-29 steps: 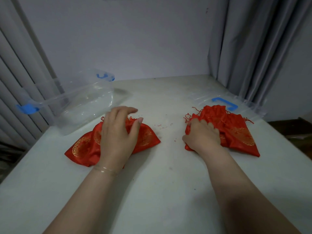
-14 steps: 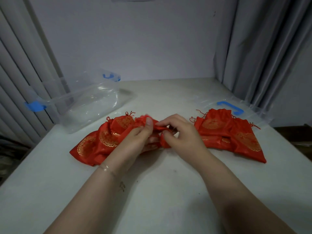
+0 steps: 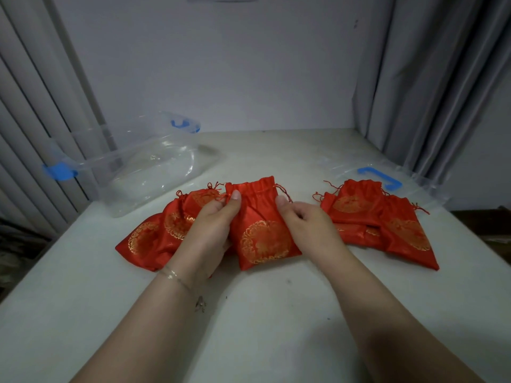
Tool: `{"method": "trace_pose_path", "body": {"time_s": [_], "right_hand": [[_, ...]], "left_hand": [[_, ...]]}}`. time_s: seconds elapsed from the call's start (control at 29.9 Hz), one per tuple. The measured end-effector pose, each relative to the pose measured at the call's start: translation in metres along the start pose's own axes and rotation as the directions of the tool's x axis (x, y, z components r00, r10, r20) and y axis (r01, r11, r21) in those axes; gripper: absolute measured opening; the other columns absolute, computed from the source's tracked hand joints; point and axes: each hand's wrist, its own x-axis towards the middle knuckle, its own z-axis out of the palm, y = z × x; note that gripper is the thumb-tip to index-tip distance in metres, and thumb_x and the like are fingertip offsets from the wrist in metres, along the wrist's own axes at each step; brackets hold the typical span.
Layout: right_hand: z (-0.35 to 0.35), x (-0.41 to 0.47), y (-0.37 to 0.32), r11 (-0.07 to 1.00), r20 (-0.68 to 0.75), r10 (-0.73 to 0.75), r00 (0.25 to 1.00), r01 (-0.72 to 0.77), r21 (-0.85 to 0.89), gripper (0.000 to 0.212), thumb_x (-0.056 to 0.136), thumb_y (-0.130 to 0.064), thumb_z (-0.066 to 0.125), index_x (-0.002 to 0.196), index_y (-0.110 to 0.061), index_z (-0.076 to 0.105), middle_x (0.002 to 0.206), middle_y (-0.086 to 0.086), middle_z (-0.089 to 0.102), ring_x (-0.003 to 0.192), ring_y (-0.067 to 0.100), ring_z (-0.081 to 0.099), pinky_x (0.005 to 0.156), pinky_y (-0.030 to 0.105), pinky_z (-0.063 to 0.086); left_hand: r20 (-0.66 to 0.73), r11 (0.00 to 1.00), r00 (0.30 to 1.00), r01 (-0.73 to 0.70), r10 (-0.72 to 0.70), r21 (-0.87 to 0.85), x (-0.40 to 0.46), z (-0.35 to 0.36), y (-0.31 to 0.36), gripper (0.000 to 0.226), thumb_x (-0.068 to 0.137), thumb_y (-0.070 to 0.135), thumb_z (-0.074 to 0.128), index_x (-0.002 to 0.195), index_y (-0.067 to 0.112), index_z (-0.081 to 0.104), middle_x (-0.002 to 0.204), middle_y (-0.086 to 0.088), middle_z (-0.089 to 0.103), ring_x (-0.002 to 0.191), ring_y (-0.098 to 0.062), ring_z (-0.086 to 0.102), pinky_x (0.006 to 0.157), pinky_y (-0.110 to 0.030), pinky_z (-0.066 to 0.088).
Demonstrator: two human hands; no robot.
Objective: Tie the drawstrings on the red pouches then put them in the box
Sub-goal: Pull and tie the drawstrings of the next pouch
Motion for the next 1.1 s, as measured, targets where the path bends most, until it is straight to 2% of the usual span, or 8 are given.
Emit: {"method": "trace_pose_path", "body": {"time_s": [0.1, 0.23, 0.33, 0.43, 0.57, 0.7, 0.97, 1.1], "right_hand": [[0.009, 0.000, -0.002, 0.936, 0.165, 0.094, 0.982, -0.144, 0.322, 0.072, 0.080, -0.071, 0.045, 0.070, -0.001, 0.059, 0.074, 0.014, 0.069, 0.074, 0.030, 0.067, 0.070, 0.039, 0.053], [0.014, 0.001, -0.003, 0.787, 0.062, 0.143, 0.988, -0.151, 0.598, 0.058, 0.080, -0.059, 0.055, 0.091, -0.003, 0.068, 0.102, 0.028, 0.066, 0.099, 0.039, 0.065, 0.094, 0.056, 0.047], [0.009, 0.004, -0.001, 0.651, 0.066, 0.201, 0.977, -0.184, 0.736, 0.032, 0.093, -0.036, 0.054, 0.102, -0.010, 0.071, 0.104, 0.014, 0.071, 0.101, 0.022, 0.067, 0.093, 0.040, 0.052], [0.003, 0.005, -0.002, 0.613, 0.051, 0.216, 0.975, -0.176, 0.771, 0.032, 0.097, -0.031, 0.046, 0.105, -0.011, 0.070, 0.093, 0.006, 0.072, 0.085, 0.016, 0.067, 0.072, 0.024, 0.055], [-0.004, 0.008, -0.003, 0.615, -0.017, 0.231, 0.973, -0.132, 0.777, 0.034, 0.099, -0.032, 0.041, 0.096, -0.015, 0.070, 0.079, 0.001, 0.064, 0.073, 0.014, 0.059, 0.069, 0.029, 0.048], [-0.013, 0.011, -0.002, 0.560, -0.090, 0.268, 0.959, -0.079, 0.825, 0.033, 0.101, -0.029, 0.038, 0.090, -0.012, 0.064, 0.078, 0.001, 0.068, 0.074, 0.013, 0.064, 0.073, 0.028, 0.051], [-0.033, 0.014, 0.005, 0.449, -0.188, 0.313, 0.931, 0.029, 0.893, 0.036, 0.100, -0.037, 0.035, 0.103, -0.015, 0.063, 0.095, 0.004, 0.073, 0.088, 0.017, 0.070, 0.080, 0.030, 0.055], [-0.034, 0.016, 0.004, 0.417, -0.191, 0.300, 0.935, 0.052, 0.907, 0.035, 0.102, -0.034, 0.030, 0.090, -0.012, 0.055, 0.092, 0.009, 0.074, 0.090, 0.024, 0.071, 0.086, 0.036, 0.054]], "left_hand": [[0.041, 0.999, 0.999, -0.002, 0.001, 0.037, -0.002, 0.003, -0.002, 0.037, 0.098, 0.030, 0.045, 0.115, 0.000, 0.061, 0.106, -0.020, 0.070, 0.099, -0.031, 0.068, 0.081, -0.035, 0.057], [0.086, 0.999, 0.996, 0.012, -0.015, 0.034, 0.002, 0.003, -0.007, 0.045, 0.099, 0.040, 0.038, 0.110, 0.006, 0.064, 0.107, -0.016, 0.071, 0.099, -0.025, 0.069, 0.084, -0.035, 0.055], [0.030, 0.994, 0.994, 0.104, -0.103, -0.021, 0.008, 0.004, -0.005, 0.046, 0.099, 0.046, 0.035, 0.109, 0.012, 0.064, 0.104, -0.007, 0.072, 0.093, -0.017, 0.069, 0.070, -0.027, 0.054], [-0.136, 0.976, 0.968, 0.215, -0.209, 0.029, 0.013, 0.011, 0.000, 0.038, 0.100, 0.042, 0.035, 0.084, 0.019, 0.061, 0.068, 0.001, 0.071, 0.074, -0.018, 0.063, 0.061, -0.029, 0.044], [-0.180, 0.957, 0.983, 0.022, 0.032, 0.288, 0.007, -0.001, 0.005, 0.041, 0.100, 0.032, 0.039, 0.070, 0.016, 0.062, 0.058, 0.001, 0.066, 0.062, -0.021, 0.060, 0.060, -0.029, 0.047], [0.009, 0.708, 0.924, -0.299, 0.382, 0.639, 0.001, -0.020, 0.003, 0.053, 0.096, 0.038, 0.037, 0.059, 0.016, 0.067, 0.067, -0.004, 0.069, 0.071, -0.020, 0.065, 0.078, -0.038, 0.049], [0.225, 0.832, 0.856, -0.510, 0.466, 0.218, -0.002, -0.022, 0.010, 0.056, 0.097, 0.040, 0.032, 0.063, 0.012, 0.067, 0.112, -0.001, 0.065, 0.118, -0.021, 0.056, 0.101, -0.046, 0.041], [0.332, 0.897, 0.844, -0.441, 0.421, -0.016, -0.012, -0.009, 0.015, 0.058, 0.097, 0.033, 0.024, 0.063, 0.017, 0.069, 0.131, -0.008, 0.058, 0.127, -0.021, 0.050, 0.103, -0.038, 0.037]]}}
